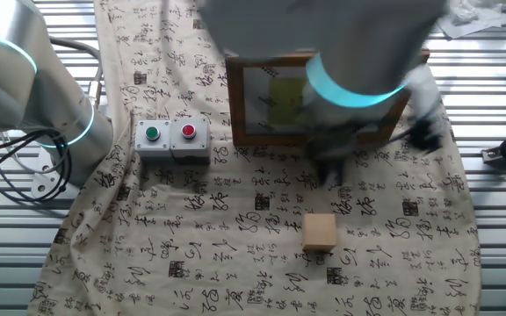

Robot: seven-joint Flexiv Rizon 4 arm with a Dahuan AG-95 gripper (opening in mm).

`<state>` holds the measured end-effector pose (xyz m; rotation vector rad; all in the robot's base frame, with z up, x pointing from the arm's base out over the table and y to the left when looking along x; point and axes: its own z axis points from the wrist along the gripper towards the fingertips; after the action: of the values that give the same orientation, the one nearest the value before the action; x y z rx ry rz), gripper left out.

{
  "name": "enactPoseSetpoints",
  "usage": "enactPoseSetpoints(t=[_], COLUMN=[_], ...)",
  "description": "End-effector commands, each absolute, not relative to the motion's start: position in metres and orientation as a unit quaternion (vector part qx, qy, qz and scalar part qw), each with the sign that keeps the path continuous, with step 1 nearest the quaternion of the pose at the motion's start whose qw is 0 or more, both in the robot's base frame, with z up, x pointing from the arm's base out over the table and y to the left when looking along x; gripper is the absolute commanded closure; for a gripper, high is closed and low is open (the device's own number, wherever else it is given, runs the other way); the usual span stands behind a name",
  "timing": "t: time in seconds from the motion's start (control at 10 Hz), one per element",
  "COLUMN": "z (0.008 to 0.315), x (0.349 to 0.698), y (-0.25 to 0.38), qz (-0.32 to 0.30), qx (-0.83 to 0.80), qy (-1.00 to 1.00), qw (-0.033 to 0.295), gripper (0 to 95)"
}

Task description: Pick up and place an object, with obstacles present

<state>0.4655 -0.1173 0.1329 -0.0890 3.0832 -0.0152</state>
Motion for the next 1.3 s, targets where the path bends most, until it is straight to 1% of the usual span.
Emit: enactPoseSetpoints(t=[0.1,0.3,0.9,1.1,1.3], z=[0.102,0.085,0.092,0.093,0.092], x=[0.475,0.482,0.479,0.481,0.491], y=[-0.134,-0.15,-0.162,-0.165,-0.173], qz=[-0.005,-0.007,-0.004,-0.004,-0.005], qx=[-0.038,-0.048,-0.055,-0.029,-0.01], qy=[0.999,0.998,0.998,0.999,0.999], qw=[0.025,0.026,0.03,0.031,0.03], gripper=[95.0,95.0,95.0,95.0,95.0])
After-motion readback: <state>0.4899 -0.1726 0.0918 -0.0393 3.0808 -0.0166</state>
